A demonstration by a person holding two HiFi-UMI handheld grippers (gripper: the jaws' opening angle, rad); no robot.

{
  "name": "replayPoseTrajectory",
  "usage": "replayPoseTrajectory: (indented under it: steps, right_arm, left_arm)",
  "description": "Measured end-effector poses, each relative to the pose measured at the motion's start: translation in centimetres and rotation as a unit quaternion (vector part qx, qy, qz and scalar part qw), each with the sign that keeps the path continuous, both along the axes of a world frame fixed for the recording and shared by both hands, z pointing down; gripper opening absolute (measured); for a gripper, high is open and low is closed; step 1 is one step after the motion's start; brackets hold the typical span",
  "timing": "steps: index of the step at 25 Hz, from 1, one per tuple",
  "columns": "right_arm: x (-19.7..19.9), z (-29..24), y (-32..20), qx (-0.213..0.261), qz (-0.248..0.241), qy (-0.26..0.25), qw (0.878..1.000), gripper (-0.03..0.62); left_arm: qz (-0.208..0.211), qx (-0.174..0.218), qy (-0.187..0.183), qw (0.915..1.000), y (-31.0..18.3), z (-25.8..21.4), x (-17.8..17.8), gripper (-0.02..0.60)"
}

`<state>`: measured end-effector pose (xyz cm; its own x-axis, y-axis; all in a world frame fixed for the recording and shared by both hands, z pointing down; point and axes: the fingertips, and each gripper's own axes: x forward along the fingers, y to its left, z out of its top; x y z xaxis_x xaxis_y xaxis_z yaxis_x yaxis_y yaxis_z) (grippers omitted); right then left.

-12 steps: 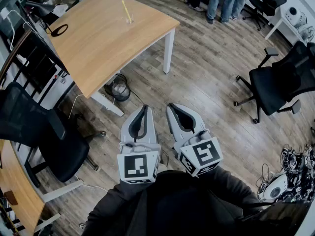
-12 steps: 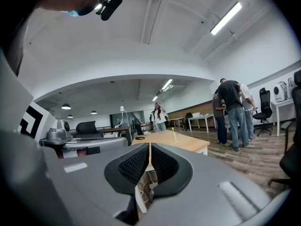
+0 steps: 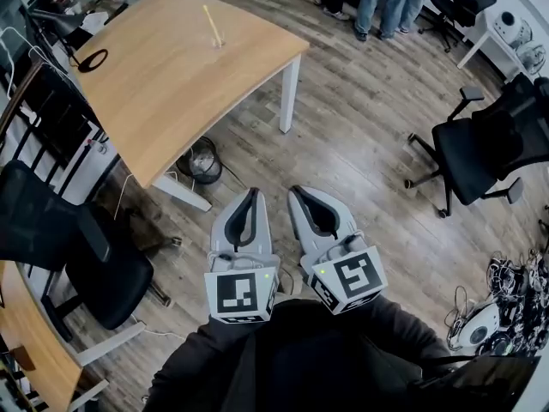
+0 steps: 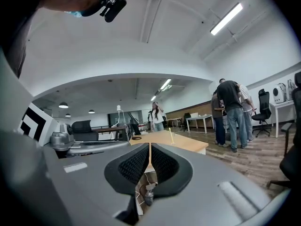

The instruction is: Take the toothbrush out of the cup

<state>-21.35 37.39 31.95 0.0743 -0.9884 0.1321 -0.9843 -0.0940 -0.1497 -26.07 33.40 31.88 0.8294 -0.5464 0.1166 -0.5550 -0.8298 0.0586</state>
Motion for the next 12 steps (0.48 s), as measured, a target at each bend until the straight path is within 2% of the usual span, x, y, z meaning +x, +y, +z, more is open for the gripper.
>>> replayPoseTrajectory:
  steps: [6, 12]
  right_arm:
    - [4.2, 0.4, -2.0, 0.008, -0.011, -0.009, 1.0, 0.014]
    - [9.1, 0.2, -4.0, 0.023, -0.036, -0.02, 0.999, 0.014]
  left_arm:
    - [-0.015, 0.006, -0.013, 0.9998, -1.8, 0.3, 3.9, 0.008]
    - [-0.029, 0.015, -0.029, 0.9991, -3.6, 0.2, 9.4, 0.008]
